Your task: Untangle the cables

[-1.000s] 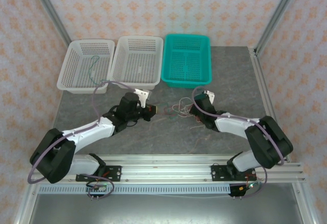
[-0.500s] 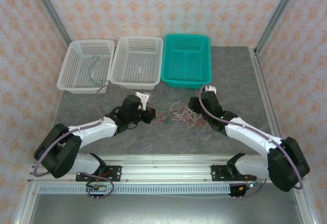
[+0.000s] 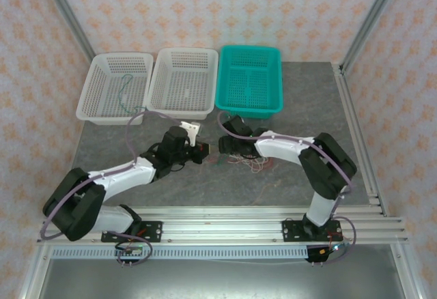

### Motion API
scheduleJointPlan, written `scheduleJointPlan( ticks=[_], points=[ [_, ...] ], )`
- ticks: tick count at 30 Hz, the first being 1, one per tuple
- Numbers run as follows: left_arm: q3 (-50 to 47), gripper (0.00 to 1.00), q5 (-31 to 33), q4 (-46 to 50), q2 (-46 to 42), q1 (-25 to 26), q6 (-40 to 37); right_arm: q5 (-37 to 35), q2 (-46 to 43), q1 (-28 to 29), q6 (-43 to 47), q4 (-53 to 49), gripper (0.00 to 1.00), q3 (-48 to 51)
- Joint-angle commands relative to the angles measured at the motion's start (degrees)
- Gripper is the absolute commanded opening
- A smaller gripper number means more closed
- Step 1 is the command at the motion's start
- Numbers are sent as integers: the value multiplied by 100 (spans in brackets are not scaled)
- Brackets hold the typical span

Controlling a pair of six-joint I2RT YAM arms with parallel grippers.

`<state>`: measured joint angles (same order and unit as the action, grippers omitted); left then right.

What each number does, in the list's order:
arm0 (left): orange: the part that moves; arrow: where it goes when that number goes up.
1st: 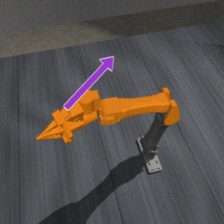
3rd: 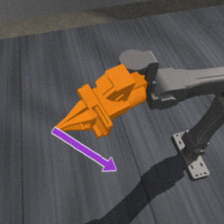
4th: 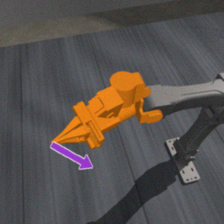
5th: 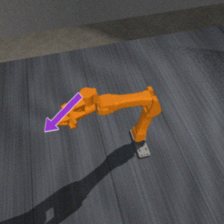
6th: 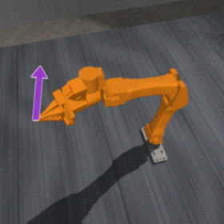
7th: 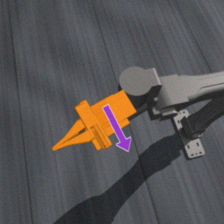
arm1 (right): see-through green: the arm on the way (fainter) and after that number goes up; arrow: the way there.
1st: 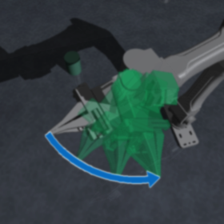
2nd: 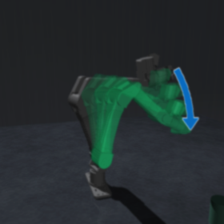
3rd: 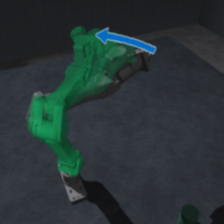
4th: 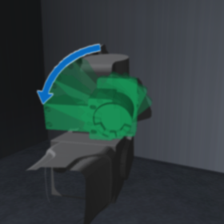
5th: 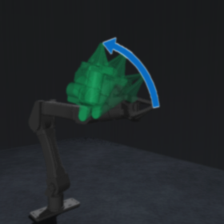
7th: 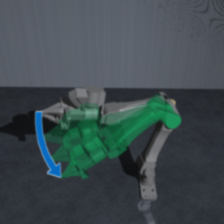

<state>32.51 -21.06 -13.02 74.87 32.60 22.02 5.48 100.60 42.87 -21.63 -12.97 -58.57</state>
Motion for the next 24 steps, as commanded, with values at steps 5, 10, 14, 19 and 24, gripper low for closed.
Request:
scheduleJointPlan(
  ticks=[5, 10, 14, 19, 24],
  points=[
    [-230, 0, 1367, 638, -1290, -353, 3, -1048, -167, -417, -886, -762, 44, 688],
    [-372, 0, 1547, 1201, -1726, -712, -7, -1197, -675, -1234, -1390, -484, 37, 1538],
    [-548, 0, 1689, 1397, -1941, -925, 79, -1424, -1184, -1585, -1470, -451, 33, 1841],
    [-716, 0, 618, 766, -1833, -969, -58, -731, -2227, -1529, -480, 385, 39, 2095],
    [-692, 0, -99, 318, -1614, -949, -313, -154, -3132, -584, 1173, 1387, 54, 2003]
  ],
)
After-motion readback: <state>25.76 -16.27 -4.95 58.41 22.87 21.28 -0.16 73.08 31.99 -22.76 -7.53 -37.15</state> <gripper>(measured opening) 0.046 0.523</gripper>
